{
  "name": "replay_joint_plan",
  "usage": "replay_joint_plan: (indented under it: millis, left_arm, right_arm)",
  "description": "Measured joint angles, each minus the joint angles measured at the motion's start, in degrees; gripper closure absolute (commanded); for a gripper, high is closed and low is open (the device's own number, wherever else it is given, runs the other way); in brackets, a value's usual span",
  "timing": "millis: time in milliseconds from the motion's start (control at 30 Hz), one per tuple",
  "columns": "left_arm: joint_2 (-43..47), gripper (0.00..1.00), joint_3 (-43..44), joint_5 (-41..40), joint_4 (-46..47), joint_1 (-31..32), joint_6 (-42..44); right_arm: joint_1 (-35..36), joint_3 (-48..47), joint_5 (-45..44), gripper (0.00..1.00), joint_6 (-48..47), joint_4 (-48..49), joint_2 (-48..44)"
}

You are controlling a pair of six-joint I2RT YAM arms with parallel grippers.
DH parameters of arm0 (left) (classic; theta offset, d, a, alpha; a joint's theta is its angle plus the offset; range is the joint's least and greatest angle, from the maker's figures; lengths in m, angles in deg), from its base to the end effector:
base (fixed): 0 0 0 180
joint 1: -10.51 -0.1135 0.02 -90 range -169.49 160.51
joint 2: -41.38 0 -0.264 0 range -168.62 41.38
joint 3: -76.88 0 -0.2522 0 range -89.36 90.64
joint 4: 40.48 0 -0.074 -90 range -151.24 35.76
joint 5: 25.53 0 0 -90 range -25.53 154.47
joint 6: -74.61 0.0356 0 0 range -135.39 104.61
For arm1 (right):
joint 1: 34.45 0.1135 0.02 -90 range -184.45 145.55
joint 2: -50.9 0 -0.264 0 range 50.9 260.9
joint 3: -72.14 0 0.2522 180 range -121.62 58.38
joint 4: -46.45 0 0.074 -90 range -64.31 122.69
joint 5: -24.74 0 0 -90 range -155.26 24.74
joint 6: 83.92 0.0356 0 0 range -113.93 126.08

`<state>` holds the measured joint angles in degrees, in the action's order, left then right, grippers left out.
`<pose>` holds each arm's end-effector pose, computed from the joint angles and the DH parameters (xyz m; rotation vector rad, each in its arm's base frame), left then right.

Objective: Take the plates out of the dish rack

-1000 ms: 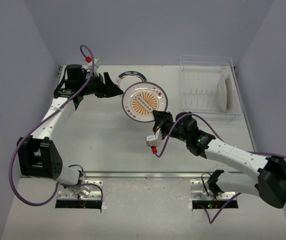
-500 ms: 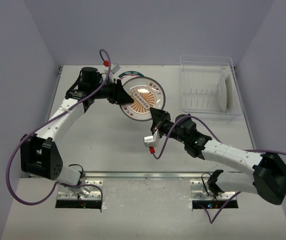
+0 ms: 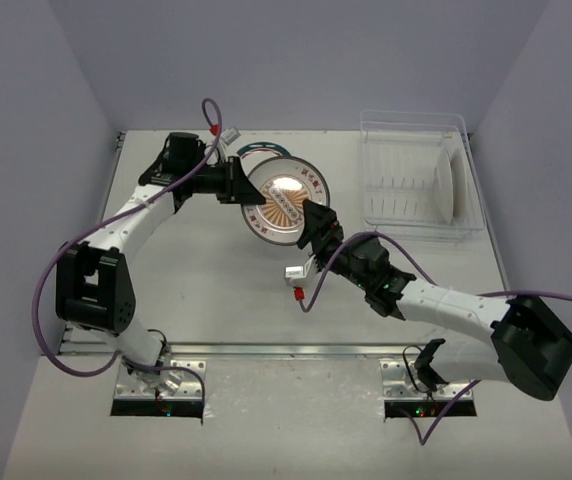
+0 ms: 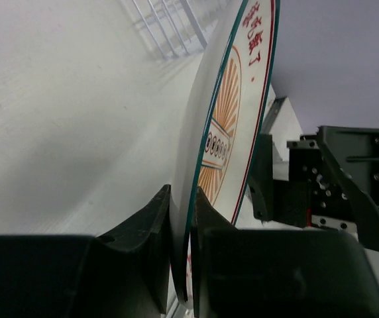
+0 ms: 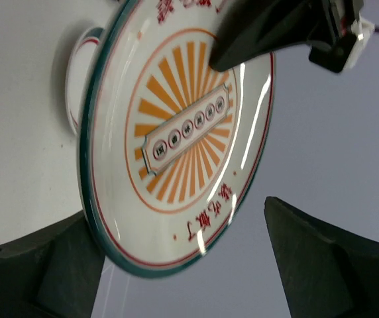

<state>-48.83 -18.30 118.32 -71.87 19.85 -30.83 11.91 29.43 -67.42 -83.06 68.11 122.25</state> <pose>0.3389 -0.0849 0.2969 0.4244 2.1383 -1.2751 0.1843 0.1913 0.2294 -1.5878 0.6807 -0.5879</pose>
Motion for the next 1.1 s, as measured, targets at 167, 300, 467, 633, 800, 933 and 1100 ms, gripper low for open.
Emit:
replay_joint_plan:
  millis: [167,300,467,633,800,933,1100]
  left_arm:
    - [-8.4,1.00,8.0,-3.3,0.2,-4.0,-0.9]
    - [-16.6,1.00,14.6,-7.0,3.4,-9.0,-3.9]
    - [-24.5,1.00,19.3,-11.3,6.6,-12.6,-8.1]
    - [-33.0,1.00,26.1,-14.0,8.2,-12.5,-11.7]
    - [-38.2,1.00,31.3,-17.0,7.7,-12.3,-13.1]
    - [-39.4,0.98,32.8,-18.8,7.4,-12.2,-13.1]
    - [-40.0,0.95,34.4,-20.3,7.2,-11.8,-12.5]
  right_arm:
    - [-2.9,-0.1,-5.7,0.01,4.8,-0.4,-0.3]
    - [-6.2,-0.6,-9.4,0.01,11.0,-5.7,-2.6]
    - [-10.1,-3.8,-12.3,0.01,19.1,-13.7,-4.5]
    - [-12.4,-6.8,-13.8,0.01,25.7,-19.7,-5.5]
    - [-13.6,-8.4,-14.3,0.01,29.8,-24.0,-5.7]
    - [-14.2,-9.3,-14.4,0.01,32.1,-26.8,-5.7]
    - [-14.5,-11.4,-14.4,0.01,34.0,-29.5,-5.7]
